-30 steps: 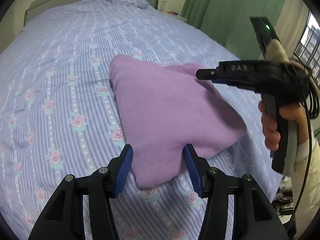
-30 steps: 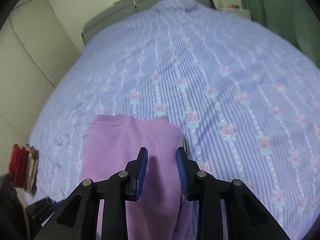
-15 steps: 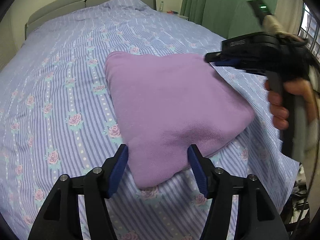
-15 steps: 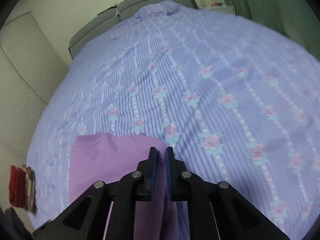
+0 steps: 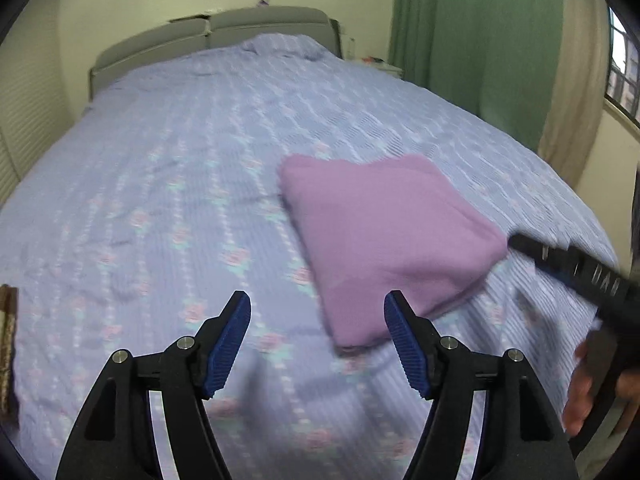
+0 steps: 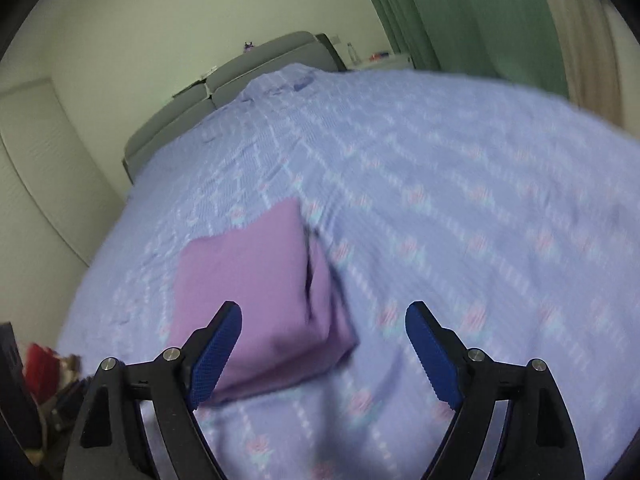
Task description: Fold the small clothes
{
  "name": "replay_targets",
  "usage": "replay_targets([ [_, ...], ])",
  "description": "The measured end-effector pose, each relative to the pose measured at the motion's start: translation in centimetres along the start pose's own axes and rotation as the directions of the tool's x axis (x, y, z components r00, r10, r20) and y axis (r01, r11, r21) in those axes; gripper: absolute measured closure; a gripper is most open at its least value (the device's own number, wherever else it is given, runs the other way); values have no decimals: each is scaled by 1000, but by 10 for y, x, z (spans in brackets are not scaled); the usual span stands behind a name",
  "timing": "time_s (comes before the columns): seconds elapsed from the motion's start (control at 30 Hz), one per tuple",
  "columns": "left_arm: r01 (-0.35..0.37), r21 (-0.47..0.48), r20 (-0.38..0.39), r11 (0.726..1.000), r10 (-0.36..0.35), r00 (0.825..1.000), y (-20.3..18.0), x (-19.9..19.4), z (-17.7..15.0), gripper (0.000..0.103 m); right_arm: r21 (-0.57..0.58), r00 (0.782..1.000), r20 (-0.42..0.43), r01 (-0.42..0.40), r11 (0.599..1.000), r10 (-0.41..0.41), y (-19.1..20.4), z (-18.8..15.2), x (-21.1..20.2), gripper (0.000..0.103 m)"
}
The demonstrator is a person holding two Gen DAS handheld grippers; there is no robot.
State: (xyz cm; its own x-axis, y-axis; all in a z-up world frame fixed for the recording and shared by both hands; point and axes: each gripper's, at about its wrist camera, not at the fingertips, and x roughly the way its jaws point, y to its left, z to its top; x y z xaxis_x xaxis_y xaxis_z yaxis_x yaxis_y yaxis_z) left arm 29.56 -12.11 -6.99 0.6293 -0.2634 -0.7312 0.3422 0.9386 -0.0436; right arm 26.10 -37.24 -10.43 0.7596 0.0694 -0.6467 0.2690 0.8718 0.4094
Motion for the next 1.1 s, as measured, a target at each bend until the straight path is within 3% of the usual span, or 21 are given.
replay_targets([
  [0.07, -3, -40, -7, 999, 2, 1000, 15, -5, -2, 34, 76, 999, -31, -11, 997, 13, -2, -15, 7, 18],
  [0.13, -2, -76, -13, 997, 1, 1000, 28, -5, -2, 34, 182, 995, -23, -87, 980, 93, -7, -34, 9, 18],
  [0.27, -11, -111, -28, 994, 8, 1000, 44, -1, -3, 34, 218, 983, -37, -169, 961, 182, -1, -51, 24, 18],
  [0.4, 1, -111, -29, 994, -4, 1000, 47, 2, -2, 34, 304, 970, -42, -217, 928, 240, -4, -49, 47, 18],
  [0.7, 97, -157, -69, 983, -109, 992, 54, 25, 9, 34, 441, 966, -15, -226, 869, 259, -28, -32, 87, 18],
  [0.83, 189, -208, -119, 960, -216, 969, 54, 51, 17, 34, 418, 969, -27, -212, 884, 245, -25, -24, 93, 20],
  [0.93, 247, -230, -146, 941, -284, 948, 48, 66, 25, 34, 349, 976, -50, -180, 920, 210, -20, -21, 95, 35],
  [1.1, 302, -246, -164, 921, -347, 924, 38, 82, 39, 34, 339, 978, -72, -162, 927, 197, -26, -20, 94, 46],
])
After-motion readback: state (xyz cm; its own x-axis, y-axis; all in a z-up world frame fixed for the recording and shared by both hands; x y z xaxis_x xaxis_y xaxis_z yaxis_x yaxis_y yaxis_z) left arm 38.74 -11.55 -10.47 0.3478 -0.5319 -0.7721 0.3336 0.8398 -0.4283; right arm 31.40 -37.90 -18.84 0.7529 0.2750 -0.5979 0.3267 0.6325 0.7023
